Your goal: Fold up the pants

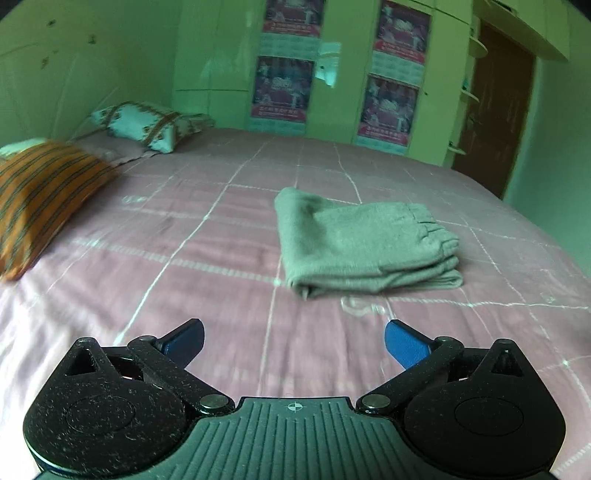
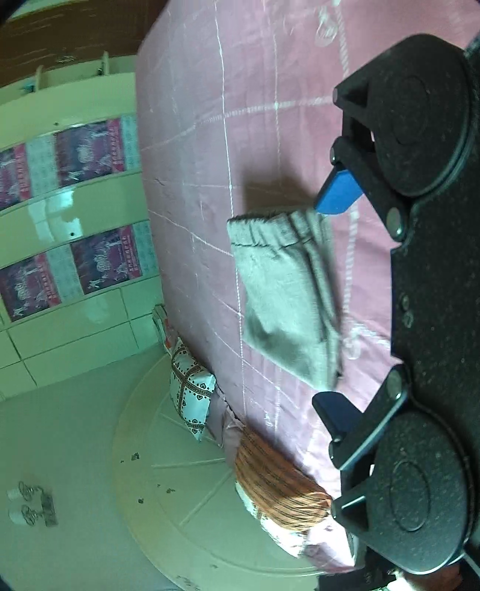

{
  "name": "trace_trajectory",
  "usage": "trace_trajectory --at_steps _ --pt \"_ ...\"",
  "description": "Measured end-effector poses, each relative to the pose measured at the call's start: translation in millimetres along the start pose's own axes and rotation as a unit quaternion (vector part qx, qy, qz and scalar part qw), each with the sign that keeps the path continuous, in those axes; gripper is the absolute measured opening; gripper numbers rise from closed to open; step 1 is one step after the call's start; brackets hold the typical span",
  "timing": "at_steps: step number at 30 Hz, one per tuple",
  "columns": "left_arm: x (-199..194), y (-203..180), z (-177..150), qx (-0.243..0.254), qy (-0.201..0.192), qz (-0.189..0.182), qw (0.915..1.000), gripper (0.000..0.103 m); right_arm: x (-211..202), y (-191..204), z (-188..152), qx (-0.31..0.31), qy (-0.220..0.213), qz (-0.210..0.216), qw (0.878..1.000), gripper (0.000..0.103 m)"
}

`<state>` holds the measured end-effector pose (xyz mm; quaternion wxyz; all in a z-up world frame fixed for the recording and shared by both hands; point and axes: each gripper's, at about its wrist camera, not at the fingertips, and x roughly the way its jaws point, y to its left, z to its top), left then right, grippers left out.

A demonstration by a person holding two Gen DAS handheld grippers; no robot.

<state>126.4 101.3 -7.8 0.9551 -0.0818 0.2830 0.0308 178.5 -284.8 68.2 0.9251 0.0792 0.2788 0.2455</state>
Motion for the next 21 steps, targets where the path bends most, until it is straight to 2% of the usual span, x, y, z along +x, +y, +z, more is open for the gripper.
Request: trace_trajectory --at_steps 3,6,10,14,16,21 --pt "-38 -4 -18 -0.007 -0.023 0.000 0.9997 0.103 -34 10 -23 -0.008 -0.010 -0.023 1.000 0.097" --pt "-78 -16 -33 -0.002 -0.060 0.009 0.9981 0.103 -66 19 -49 -0.012 -0.028 -0.020 0.999 0.097" --pt "-113 -31 -47 -0.016 -0.082 -0.001 0.9965 0.103 -96 31 -71 -0.033 -0.046 -0.030 0.998 0.097" --pt "-129 -49 -53 0.004 -0.070 -0.020 0.9974 0.103 -117 39 -77 -0.044 -0.059 -0.047 0.996 0.097" --pt "-138 -60 -50 0.013 -0.077 -0.027 0.9965 0.103 -127 41 -76 -0.050 -0.065 -0.051 0.995 0.097" --pt "-166 -93 -43 0.046 -0.115 -0.010 0.9922 0.103 -144 49 -65 -0.056 -0.071 -0.049 0.995 0.097"
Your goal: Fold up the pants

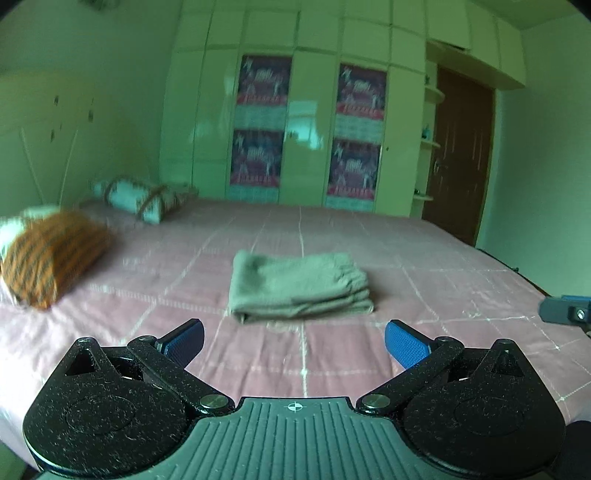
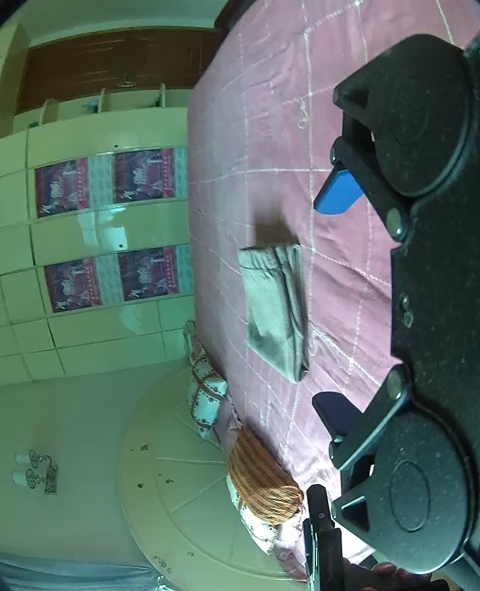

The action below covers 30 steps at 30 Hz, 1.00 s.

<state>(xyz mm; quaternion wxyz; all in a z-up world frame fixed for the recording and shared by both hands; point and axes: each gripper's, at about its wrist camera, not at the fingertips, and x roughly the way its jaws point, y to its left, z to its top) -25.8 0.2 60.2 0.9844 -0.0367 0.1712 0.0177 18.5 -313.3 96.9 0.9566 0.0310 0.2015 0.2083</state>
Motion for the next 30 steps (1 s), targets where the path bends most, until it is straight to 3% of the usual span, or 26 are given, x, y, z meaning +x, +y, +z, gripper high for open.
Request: trace_trajectory --at_steps 6,10,14,20,25,30 --pt "-27 -7 1 -0.014 -0.006 0.003 0.9999 0.103 -21 13 12 -0.009 -0.020 -0.004 1.000 0.097" --pt "-45 1 2 -0.055 -0.017 -0.012 0.9983 0.103 -38 20 15 -0.012 -0.032 -0.003 0.999 0.097" --pt "-51 -1 8 -0.028 -0.020 0.007 0.9994 0.103 -44 22 14 -0.007 -0.044 -0.008 0.999 0.097" --pt "-51 -6 15 -0.011 -0.024 -0.001 0.9997 0.103 -42 26 10 -0.012 -0.045 -0.017 0.999 0.097" --pt "-46 -10 24 -0.028 -0.020 -0.011 0.9993 0.103 -42 25 5 -0.017 -0.038 -0.022 0.999 0.097" --pt "-46 -12 22 -0.012 -0.016 -0.002 0.9998 0.103 -41 18 5 -0.006 -0.034 -0.028 0.999 0.097"
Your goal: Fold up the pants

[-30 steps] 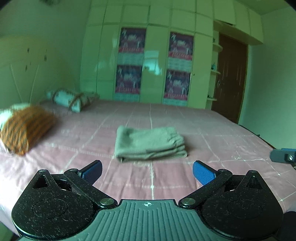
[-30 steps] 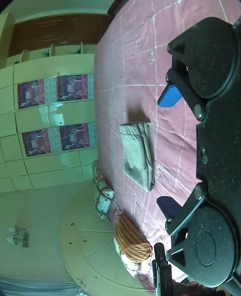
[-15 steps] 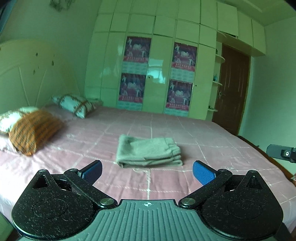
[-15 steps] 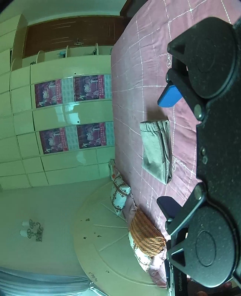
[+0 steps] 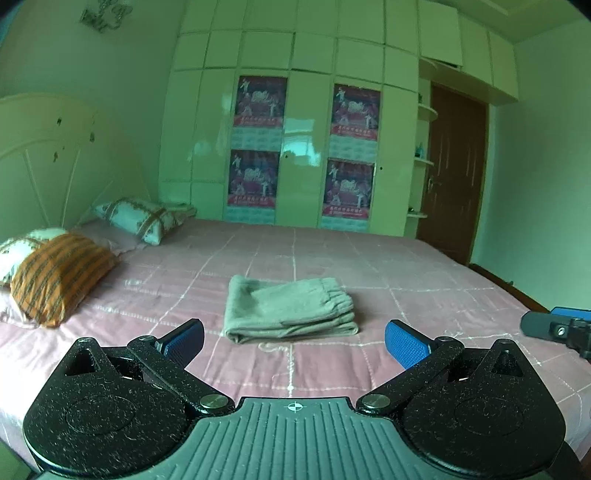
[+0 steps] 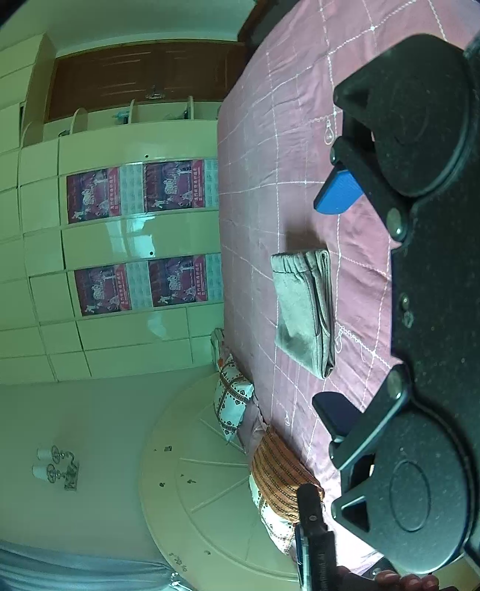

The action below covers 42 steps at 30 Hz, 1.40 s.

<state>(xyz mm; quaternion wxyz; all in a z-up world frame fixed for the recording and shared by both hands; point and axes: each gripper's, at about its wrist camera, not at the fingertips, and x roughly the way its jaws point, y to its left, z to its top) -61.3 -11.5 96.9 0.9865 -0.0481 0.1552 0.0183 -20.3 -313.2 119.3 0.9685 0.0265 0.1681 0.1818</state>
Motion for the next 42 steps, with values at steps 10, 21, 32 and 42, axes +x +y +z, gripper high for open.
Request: trace_trajectory --at_steps 10,21,32,42 --pt "2 3 -4 -0.009 0.012 -0.001 0.9999 0.103 -1 4 1 0.000 0.005 0.003 1.000 0.097" --pt "0 0 -2 -0.005 0.009 -0.007 0.9999 0.103 -1 3 1 0.002 0.004 0.002 1.000 0.097" --pt "-2 -5 -2 0.001 0.008 -0.010 0.9999 0.103 -3 5 4 0.000 0.001 0.005 1.000 0.097" --pt "-3 -6 -3 0.001 0.009 -0.011 0.9999 0.103 -2 5 4 0.001 0.001 0.004 1.000 0.097"
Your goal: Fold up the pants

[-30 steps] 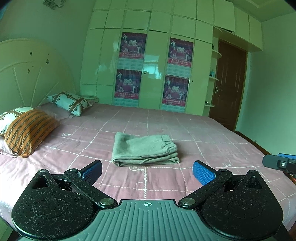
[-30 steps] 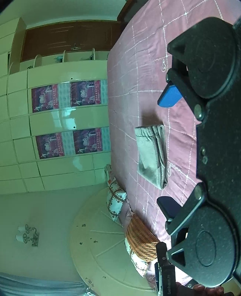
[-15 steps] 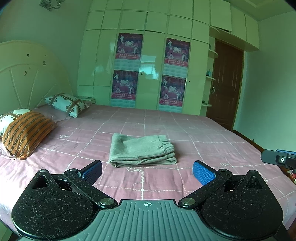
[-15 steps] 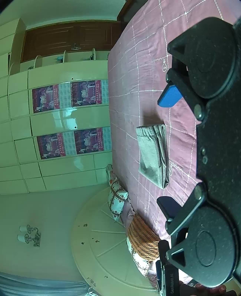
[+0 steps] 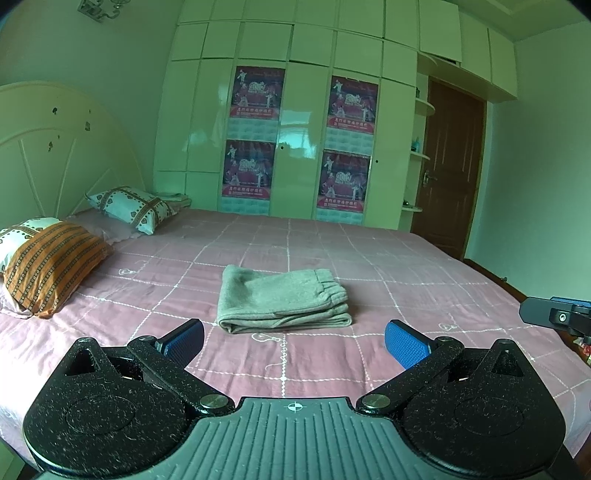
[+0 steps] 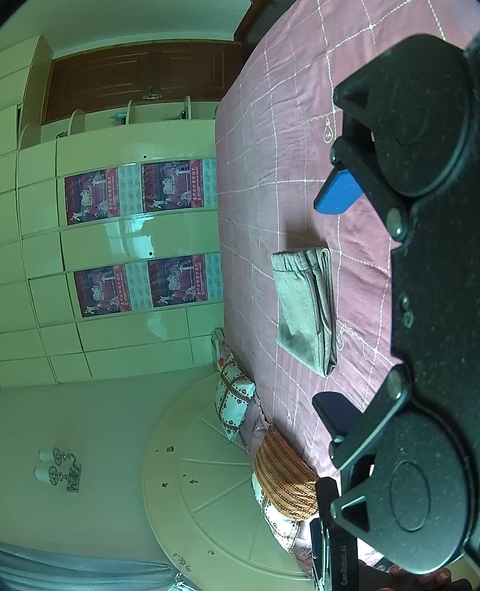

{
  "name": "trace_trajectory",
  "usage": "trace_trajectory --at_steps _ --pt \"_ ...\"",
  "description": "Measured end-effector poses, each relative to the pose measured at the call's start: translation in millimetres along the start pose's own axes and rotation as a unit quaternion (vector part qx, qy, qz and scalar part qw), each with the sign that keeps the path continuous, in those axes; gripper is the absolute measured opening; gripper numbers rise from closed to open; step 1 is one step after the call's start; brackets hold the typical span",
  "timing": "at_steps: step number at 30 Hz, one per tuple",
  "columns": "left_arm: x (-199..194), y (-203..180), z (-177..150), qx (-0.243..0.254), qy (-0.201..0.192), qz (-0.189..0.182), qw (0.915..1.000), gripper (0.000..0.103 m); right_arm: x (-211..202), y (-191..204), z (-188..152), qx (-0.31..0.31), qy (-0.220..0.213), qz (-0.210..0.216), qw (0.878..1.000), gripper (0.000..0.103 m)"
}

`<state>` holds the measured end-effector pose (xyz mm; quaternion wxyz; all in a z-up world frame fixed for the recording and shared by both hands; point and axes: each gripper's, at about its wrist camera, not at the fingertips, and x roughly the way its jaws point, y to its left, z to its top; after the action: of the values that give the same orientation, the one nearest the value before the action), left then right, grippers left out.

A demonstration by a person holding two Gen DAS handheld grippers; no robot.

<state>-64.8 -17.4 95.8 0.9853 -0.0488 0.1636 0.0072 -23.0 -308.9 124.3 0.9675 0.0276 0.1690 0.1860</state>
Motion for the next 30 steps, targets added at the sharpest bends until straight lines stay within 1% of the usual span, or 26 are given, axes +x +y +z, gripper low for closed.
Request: trace_trajectory --at_steps 30 --pt "1.4 -3.2 1.1 0.004 0.002 -0.004 1.0000 0.103 0.7 -0.4 0.7 0.004 0.000 -0.003 1.000 0.097"
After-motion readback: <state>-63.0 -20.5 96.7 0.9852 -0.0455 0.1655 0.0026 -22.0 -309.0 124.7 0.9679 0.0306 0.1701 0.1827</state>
